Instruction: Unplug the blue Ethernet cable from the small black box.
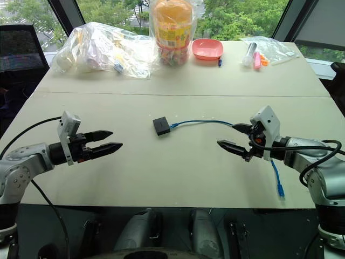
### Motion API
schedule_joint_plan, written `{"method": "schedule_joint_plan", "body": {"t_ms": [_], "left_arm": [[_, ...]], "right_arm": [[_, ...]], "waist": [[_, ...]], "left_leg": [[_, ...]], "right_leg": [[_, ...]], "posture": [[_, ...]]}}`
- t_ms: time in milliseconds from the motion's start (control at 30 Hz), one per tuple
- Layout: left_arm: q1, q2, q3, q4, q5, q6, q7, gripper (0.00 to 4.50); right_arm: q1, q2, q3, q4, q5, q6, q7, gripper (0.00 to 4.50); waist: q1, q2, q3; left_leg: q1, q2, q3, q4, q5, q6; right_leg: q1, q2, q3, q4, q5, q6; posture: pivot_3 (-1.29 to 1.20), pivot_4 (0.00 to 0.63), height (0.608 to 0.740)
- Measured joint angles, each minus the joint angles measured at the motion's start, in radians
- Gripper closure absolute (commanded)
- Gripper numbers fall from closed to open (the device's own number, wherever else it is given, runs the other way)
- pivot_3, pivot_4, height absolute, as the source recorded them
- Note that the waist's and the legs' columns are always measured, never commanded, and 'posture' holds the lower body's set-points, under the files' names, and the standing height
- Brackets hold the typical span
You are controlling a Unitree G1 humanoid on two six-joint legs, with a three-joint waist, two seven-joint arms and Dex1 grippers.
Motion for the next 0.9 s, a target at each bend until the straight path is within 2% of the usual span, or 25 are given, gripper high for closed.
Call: {"method": "schedule_joint_plan", "body": {"t_ms": [433, 600, 800, 900], "left_arm": [[-0.005, -0.002, -0.009, 0.02, 0.008, -0.016, -0.009, 0.15], [-0.017, -0.001, -0.02, 0.051, 0.051, -0.048, -0.014, 0.15], [-0.129, 0.045, -0.067, 0.16, 0.116, -0.121, -0.103, 0.15], [-0.186, 0.122, -0.146, 0.228, 0.151, -0.138, -0.233, 0.15]], "right_arm": [[0.009, 0.002, 0.006, -0.015, 0.0, 0.0, -0.007, 0.0], [0.002, 0.007, 0.014, -0.003, -0.02, -0.022, -0.013, 0.0], [-0.112, 0.025, 0.096, 0.123, -0.069, -0.08, 0.018, 0.0], [-0.229, 0.05, 0.17, 0.266, -0.133, -0.158, 0.071, 0.0]], "waist": [[0.0, 0.0, 0.0], [0.0, 0.0, 0.0], [-0.001, 0.0, 0.0], [-0.008, 0.0, 0.0]], "left_leg": [[0.0, 0.0, 0.0, 0.0, 0.0, 0.0], [0.0, 0.0, 0.0, 0.0, 0.0, 0.0], [0.0, 0.0, 0.001, 0.001, 0.0, 0.0], [0.001, 0.0, 0.002, 0.001, 0.0, 0.0]], "right_leg": [[0.0, 0.0, 0.0, 0.0, 0.0, 0.0], [0.0, 0.0, 0.0, 0.0, 0.0, 0.0], [0.0, 0.0, 0.0, 0.001, 0.0, 0.0], [0.0, 0.0, 0.0, 0.001, 0.0, 0.0]], "posture": [[0.0, 0.15, 0.74], [0.0, 0.15, 0.74], [0.0, 0.15, 0.74], [0.0, 0.15, 0.74]]}}
